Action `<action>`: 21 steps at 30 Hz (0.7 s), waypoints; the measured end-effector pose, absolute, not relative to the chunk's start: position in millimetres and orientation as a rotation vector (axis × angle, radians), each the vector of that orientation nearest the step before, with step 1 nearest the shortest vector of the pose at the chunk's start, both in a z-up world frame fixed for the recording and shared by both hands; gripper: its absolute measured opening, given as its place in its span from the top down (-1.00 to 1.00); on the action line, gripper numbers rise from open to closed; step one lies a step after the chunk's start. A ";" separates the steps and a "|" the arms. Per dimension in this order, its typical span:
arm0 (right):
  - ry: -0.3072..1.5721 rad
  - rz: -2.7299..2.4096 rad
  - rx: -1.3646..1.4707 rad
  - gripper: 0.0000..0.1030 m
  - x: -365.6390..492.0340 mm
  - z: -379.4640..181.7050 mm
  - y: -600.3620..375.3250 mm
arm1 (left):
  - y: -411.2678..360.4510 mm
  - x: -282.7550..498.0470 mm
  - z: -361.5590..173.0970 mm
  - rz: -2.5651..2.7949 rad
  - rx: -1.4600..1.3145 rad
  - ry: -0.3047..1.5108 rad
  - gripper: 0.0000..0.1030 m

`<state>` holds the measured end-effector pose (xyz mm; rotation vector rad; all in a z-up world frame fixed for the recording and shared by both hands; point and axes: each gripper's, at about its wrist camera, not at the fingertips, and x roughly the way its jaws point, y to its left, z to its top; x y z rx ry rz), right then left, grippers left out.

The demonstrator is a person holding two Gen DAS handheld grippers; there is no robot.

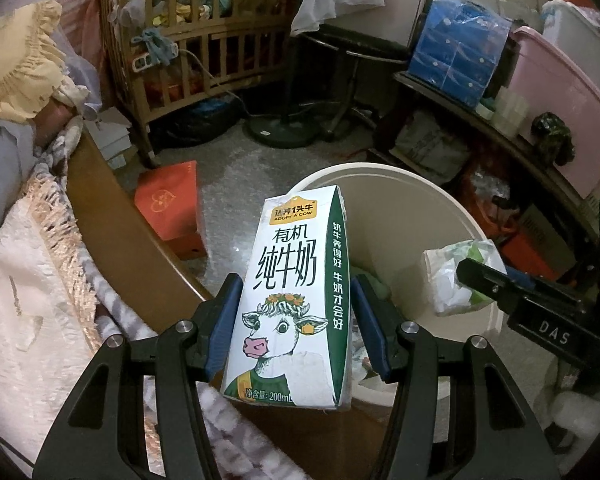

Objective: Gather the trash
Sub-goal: 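Open both tools to drop the carton and tissue pack into the bucket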

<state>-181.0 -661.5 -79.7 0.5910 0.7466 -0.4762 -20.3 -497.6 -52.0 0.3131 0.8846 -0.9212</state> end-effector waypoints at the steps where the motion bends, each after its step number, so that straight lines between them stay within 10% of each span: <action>1: 0.746 -0.479 0.592 0.21 -181.7 -79.9 -661.9 | -498.0 -20.2 -52.3 -0.923 0.313 0.886 -0.05; 21: 0.662 -0.521 0.447 -0.15 -193.8 -42.3 -609.7 | -424.0 -32.9 -9.7 -0.834 0.165 0.766 -0.32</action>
